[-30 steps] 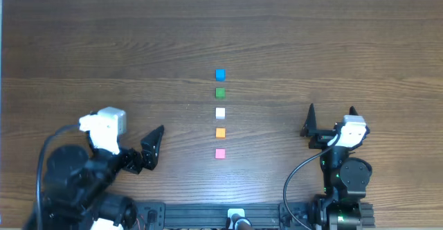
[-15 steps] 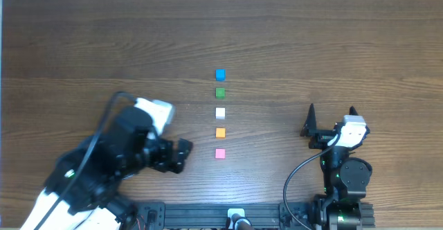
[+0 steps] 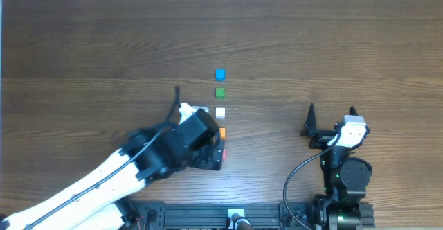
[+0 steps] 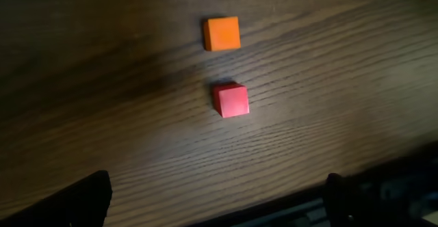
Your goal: Stack Cubes
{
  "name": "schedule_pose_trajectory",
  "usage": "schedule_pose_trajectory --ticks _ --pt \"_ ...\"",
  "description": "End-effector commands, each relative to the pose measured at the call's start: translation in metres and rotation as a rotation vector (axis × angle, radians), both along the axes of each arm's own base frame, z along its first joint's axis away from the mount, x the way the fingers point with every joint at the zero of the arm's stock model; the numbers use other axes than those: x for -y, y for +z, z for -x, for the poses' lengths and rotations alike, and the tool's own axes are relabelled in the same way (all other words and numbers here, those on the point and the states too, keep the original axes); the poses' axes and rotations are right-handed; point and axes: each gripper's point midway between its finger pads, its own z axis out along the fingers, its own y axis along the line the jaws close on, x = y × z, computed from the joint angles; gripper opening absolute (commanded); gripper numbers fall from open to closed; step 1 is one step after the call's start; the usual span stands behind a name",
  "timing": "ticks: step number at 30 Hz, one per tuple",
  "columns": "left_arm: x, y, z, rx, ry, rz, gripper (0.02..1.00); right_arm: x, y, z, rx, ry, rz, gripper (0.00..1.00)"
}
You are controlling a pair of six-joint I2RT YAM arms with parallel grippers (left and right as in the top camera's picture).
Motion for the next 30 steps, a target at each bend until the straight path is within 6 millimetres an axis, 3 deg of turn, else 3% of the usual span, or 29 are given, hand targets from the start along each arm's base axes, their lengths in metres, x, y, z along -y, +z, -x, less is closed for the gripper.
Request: schedule_pose_trajectory --ticks 1,6,12,30 --pt "0.018 -0.017 0.001 -0.056 0.005 -0.015 1.0 0.0 -0.004 0.0 -0.01 -0.001 -0.006 0.991" --pt "0.038 -0.051 -0.001 -0.14 -0.009 -0.032 0.996 0.0 -0.004 0.0 -0.011 -0.001 -0.006 0.991" --pt "0.036 -0.075 0.0 -0.195 0.039 -0.091 0.998 0.0 -0.004 0.0 -0.01 -0.001 -0.006 0.991" --pt "0.038 -0.106 -0.01 -0.227 0.24 -0.131 0.996 0.0 -0.004 0.0 -0.011 -0.001 -0.006 0.993"
